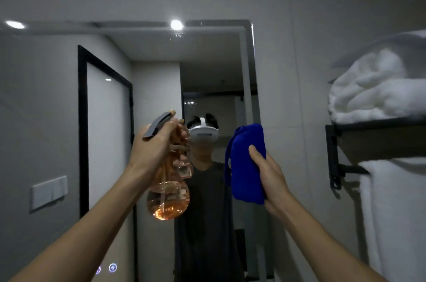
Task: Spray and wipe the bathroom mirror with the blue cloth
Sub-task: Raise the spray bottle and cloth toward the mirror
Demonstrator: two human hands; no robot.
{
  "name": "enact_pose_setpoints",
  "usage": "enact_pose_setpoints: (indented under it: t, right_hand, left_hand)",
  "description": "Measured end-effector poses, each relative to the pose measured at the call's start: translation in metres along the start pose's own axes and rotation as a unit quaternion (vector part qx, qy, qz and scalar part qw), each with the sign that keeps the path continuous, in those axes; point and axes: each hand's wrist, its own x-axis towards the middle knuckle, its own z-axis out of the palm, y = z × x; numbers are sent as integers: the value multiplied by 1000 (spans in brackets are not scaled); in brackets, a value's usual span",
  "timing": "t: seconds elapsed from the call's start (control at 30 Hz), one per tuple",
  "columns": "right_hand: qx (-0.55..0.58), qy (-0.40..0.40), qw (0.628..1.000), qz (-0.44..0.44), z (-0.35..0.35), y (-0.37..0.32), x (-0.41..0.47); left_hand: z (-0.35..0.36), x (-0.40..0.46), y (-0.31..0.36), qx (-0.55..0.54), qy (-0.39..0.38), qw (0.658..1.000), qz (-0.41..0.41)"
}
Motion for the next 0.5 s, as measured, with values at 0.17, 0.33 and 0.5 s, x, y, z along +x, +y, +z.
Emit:
enact_pose_setpoints:
  t: [0.17, 0.33, 0.5]
  right_hand:
    - [-19, 16, 998, -50, 8, -32, 22]
    - [-34, 21, 997, -66, 7, -44, 38]
    - [-51, 23, 996, -71, 7, -50, 45]
  left_hand:
    - [10, 33, 26, 2, -1, 999, 32]
    - [23, 55, 31, 51, 30, 997, 56]
    - [31, 61, 22, 68, 58, 994, 68]
